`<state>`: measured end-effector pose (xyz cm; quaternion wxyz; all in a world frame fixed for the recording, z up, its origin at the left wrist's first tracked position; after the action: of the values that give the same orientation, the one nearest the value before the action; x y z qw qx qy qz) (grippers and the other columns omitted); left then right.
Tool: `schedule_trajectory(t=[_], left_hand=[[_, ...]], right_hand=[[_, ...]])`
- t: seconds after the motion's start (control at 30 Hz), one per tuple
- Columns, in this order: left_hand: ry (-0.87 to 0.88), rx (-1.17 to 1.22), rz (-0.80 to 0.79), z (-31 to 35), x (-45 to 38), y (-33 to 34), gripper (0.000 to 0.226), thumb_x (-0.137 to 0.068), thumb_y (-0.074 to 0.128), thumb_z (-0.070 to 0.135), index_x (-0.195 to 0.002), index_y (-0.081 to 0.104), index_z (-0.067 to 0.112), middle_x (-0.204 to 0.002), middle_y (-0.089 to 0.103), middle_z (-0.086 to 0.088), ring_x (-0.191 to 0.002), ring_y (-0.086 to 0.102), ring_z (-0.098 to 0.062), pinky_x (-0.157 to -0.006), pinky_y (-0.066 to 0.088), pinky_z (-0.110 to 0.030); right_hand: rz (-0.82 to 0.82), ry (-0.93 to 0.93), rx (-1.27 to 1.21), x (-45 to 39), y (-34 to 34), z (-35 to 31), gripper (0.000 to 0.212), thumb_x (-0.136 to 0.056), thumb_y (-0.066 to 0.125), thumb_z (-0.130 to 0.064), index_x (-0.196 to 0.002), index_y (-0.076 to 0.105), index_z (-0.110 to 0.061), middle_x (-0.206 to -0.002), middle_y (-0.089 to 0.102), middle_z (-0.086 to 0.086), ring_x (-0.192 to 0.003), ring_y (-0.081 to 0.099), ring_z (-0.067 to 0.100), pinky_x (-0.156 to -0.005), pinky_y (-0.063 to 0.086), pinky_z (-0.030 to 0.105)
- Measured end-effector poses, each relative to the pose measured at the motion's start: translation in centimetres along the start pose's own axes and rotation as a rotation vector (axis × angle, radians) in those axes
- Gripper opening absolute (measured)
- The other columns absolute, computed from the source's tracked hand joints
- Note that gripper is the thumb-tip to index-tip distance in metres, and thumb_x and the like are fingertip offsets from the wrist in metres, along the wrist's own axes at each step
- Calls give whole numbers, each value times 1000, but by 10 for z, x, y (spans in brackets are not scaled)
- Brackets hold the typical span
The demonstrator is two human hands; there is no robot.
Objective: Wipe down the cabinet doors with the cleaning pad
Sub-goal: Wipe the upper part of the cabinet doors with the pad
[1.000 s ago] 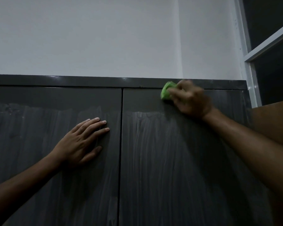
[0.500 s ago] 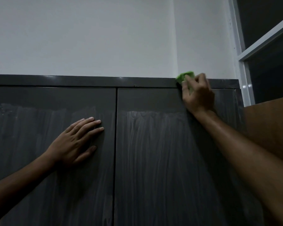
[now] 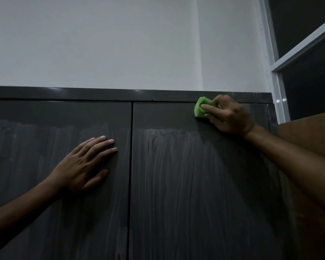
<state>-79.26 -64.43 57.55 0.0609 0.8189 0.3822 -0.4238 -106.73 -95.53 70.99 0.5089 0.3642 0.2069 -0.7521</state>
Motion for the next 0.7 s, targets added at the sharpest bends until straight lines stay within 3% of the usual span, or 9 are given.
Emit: schedule_trajectory(t=[0.07,0.17,0.23,0.33,0.37,0.47,0.53,0.67,0.7], left_hand=[[1,3,-2,0,0,1,66,-103,40,52,-159,39,17,-167,34,-10,-159,23,-27,-132,13,-43],[1,12,-1,0,0,0,67,-102,41,52,-160,37,19,-168,34,-9,-159,24,-28,-131,15,-44],[4,17,3,-1,0,0,67,-102,42,51,-160,38,18,-167,34,-10,-158,26,-29,-129,19,-48],[7,15,10,0,0,-2,66,-101,43,50,-158,40,17,-166,36,-12,-157,27,-30,-128,19,-48],[5,16,12,1,-1,-3,66,-101,43,50,-158,40,17,-165,37,-12,-156,28,-30,-128,20,-48],[1,23,20,4,-2,-6,65,-101,43,50,-156,42,16,-164,39,-13,-155,29,-31,-126,22,-49],[2,26,21,4,-3,-7,65,-100,43,50,-156,42,16,-163,40,-14,-155,29,-31,-126,22,-49],[6,21,20,2,-1,-6,65,-101,42,50,-157,40,17,-163,39,-13,-155,28,-30,-129,17,-44],[3,20,17,2,-1,-5,65,-101,42,51,-157,40,17,-164,39,-13,-156,28,-30,-129,18,-45]], right_hand=[[0,154,19,4,-6,29,41,-107,47,-38,-126,68,-10,-99,55,21,-85,53,37,-65,50,47],[90,683,89,15,-11,61,41,-106,44,-41,-131,62,-14,-106,52,19,-94,52,37,-67,52,47],[55,596,48,11,-5,41,38,-105,47,-36,-132,62,-14,-106,52,19,-94,52,36,-66,52,45],[-30,116,21,19,-3,17,35,-104,54,-28,-129,67,-8,-98,56,21,-82,53,36,-60,49,41],[-33,146,15,23,-8,28,35,-104,54,-27,-130,67,-7,-100,56,22,-83,53,37,-62,51,43],[71,766,76,39,-22,75,37,-107,45,-34,-132,60,-11,-113,52,21,-97,53,35,-72,54,45],[83,923,120,42,-18,71,36,-108,42,-37,-129,57,-12,-117,50,19,-100,53,33,-73,53,42],[-19,257,46,36,-3,31,38,-104,49,-30,-133,60,-9,-105,52,19,-87,51,31,-62,46,34],[-43,198,41,42,-4,36,38,-104,49,-30,-134,60,-8,-105,53,19,-86,51,31,-62,47,35]])
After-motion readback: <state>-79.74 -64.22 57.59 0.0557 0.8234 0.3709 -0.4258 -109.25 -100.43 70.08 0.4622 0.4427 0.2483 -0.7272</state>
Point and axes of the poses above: each hand's wrist, its own x-axis away from the middle knuckle, its own y-axis out of the palm, z = x × y, the point moved 7 cm from there along -x, towards the middle knuckle
